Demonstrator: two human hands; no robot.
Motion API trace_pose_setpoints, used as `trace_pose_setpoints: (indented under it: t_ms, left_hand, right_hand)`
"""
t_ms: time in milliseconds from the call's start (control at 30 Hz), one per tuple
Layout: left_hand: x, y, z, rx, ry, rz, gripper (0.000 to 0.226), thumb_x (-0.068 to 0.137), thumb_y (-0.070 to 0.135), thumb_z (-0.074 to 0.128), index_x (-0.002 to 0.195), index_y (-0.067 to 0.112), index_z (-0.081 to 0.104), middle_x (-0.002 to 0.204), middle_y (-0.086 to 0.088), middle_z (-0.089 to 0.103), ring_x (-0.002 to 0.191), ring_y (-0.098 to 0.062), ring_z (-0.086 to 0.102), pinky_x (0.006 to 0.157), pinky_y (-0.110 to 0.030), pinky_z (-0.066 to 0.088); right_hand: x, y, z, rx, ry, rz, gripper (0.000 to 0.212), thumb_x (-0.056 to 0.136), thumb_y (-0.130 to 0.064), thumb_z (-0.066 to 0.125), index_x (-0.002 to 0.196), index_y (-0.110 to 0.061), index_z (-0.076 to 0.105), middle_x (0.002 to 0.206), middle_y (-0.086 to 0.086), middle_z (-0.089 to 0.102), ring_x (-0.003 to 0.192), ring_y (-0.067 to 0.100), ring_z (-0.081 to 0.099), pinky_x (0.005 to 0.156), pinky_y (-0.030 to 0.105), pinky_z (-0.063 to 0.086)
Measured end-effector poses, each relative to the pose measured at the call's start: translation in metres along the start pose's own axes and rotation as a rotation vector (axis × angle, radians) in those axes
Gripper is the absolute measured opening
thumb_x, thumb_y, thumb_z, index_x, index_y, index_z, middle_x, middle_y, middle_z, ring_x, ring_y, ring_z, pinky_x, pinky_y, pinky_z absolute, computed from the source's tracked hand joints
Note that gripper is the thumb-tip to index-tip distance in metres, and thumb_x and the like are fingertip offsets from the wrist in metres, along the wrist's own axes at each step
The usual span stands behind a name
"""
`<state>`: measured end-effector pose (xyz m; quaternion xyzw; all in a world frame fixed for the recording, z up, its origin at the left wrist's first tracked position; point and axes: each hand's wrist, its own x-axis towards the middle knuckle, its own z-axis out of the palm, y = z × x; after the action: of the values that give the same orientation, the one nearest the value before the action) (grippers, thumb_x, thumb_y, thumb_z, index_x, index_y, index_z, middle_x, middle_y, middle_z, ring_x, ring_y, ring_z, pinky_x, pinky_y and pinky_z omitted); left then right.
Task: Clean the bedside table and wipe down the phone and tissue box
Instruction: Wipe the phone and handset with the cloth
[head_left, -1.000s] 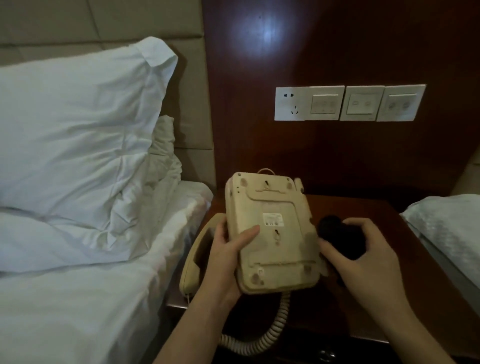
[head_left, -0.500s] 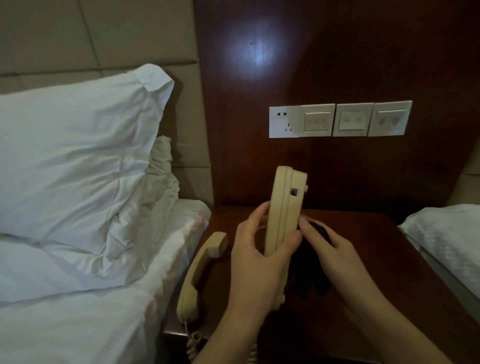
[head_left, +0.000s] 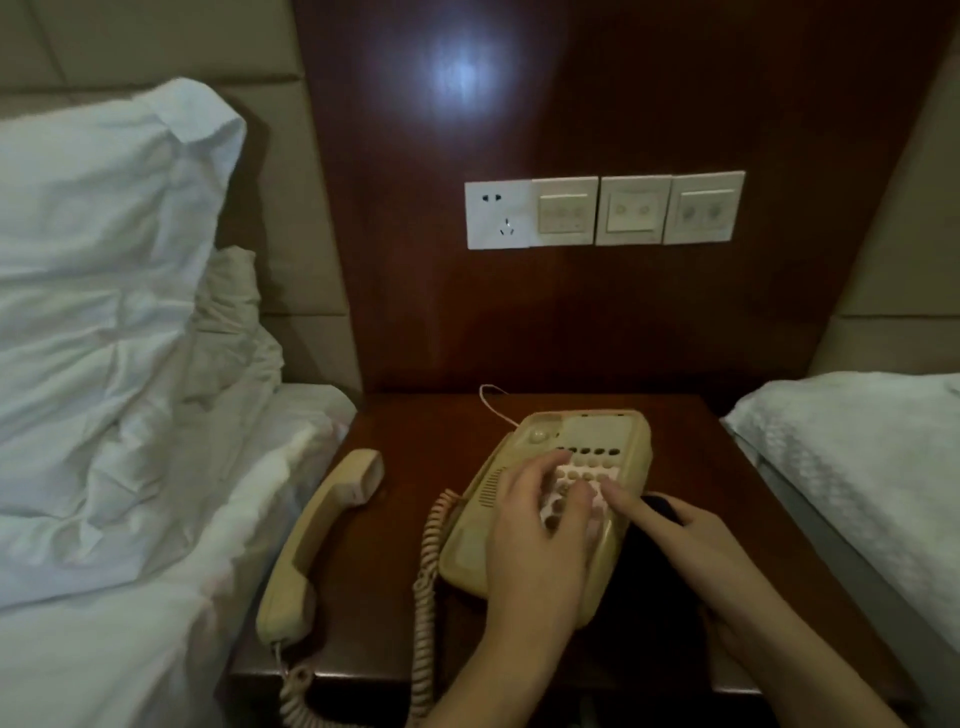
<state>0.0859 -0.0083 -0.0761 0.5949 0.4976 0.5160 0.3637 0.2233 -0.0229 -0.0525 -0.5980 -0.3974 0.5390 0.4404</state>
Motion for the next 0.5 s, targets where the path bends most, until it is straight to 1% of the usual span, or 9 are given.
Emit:
trace_pose_setpoints:
  t_ms: [67,167,200,233,333,367,400,433,500]
  left_hand:
    - [-0.004,-0.006,0.010,-0.003,0.015,-0.017,0.025,0.100,0.031,0.060,0.120,0.047,0.056,0.127,0.025,0.051,0.114,0.017,0.046,0.084,0.001,0.040]
    - [-0.006,-0.016,0.008,-0.028,0.006,-0.060,0.030,0.098,0.028,0.064,0.116,0.051,0.055,0.127,0.026,0.051,0.118,0.005,0.054,0.092,-0.015,0.050]
    - [-0.006,-0.020,0.002,-0.023,0.015,-0.064,0.030,0.097,0.028,0.066,0.116,0.051,0.057,0.126,0.028,0.050,0.117,0.004,0.056,0.093,-0.021,0.053]
    - [-0.004,-0.024,-0.008,0.012,0.030,-0.050,0.030,0.096,0.029,0.067,0.117,0.048,0.058,0.125,0.028,0.049,0.116,0.005,0.056,0.093,-0.022,0.054]
    - [0.006,-0.037,-0.047,0.271,0.076,0.006,0.033,0.096,0.035,0.066,0.127,0.040,0.058,0.130,0.027,0.046,0.113,0.015,0.047,0.087,-0.008,0.042]
    - [0.012,-0.043,-0.061,0.365,0.093,0.006,0.037,0.095,0.039,0.066,0.131,0.038,0.056,0.135,0.026,0.044,0.118,0.013,0.043,0.090,-0.009,0.039]
    - [0.017,-0.048,-0.075,0.442,0.118,-0.006,0.042,0.095,0.043,0.065,0.135,0.036,0.055,0.140,0.021,0.042,0.126,0.006,0.041,0.097,-0.015,0.038]
    - [0.023,-0.053,-0.087,0.501,0.146,-0.033,0.048,0.094,0.047,0.064,0.139,0.033,0.053,0.145,0.016,0.042,0.133,-0.003,0.041,0.104,-0.025,0.040]
    - [0.033,-0.061,-0.106,0.617,0.181,-0.094,0.058,0.093,0.053,0.061,0.144,0.027,0.050,0.151,0.004,0.041,0.139,-0.016,0.041,0.113,-0.041,0.040]
  right_hand:
    - [0.004,0.009,-0.010,-0.001,0.001,0.085,0.042,0.070,-0.043,0.083,0.100,-0.015,0.077,0.091,0.007,0.078,0.083,0.024,0.076,0.084,0.041,0.057]
    - [0.009,0.014,-0.023,-0.004,-0.010,0.142,0.038,0.073,-0.038,0.082,0.101,-0.013,0.076,0.093,0.009,0.078,0.085,0.028,0.076,0.091,0.046,0.055]
    - [0.010,0.015,-0.026,-0.020,-0.007,0.138,0.038,0.074,-0.039,0.082,0.101,-0.013,0.076,0.092,0.009,0.078,0.084,0.027,0.076,0.090,0.045,0.055]
    - [0.013,0.017,-0.027,-0.049,0.006,0.123,0.036,0.075,-0.040,0.081,0.100,-0.014,0.076,0.091,0.007,0.078,0.083,0.025,0.076,0.087,0.043,0.056]
    - [0.022,0.026,-0.027,-0.153,0.106,0.043,0.025,0.082,-0.038,0.077,0.098,-0.019,0.075,0.083,-0.002,0.078,0.074,0.017,0.075,0.071,0.035,0.056]
    - [0.026,0.029,-0.025,-0.190,0.141,0.013,0.021,0.083,-0.037,0.076,0.098,-0.023,0.074,0.082,-0.005,0.077,0.073,0.015,0.075,0.068,0.033,0.056]
    - [0.029,0.030,-0.024,-0.223,0.166,-0.009,0.019,0.084,-0.037,0.076,0.098,-0.025,0.073,0.083,-0.006,0.077,0.074,0.014,0.074,0.068,0.033,0.056]
    - [0.031,0.032,-0.023,-0.241,0.177,-0.021,0.018,0.084,-0.037,0.076,0.098,-0.026,0.072,0.084,-0.006,0.077,0.075,0.015,0.074,0.069,0.034,0.056]
    - [0.033,0.033,-0.022,-0.257,0.179,-0.027,0.016,0.084,-0.038,0.075,0.095,-0.027,0.071,0.086,-0.005,0.076,0.078,0.016,0.074,0.071,0.035,0.056]
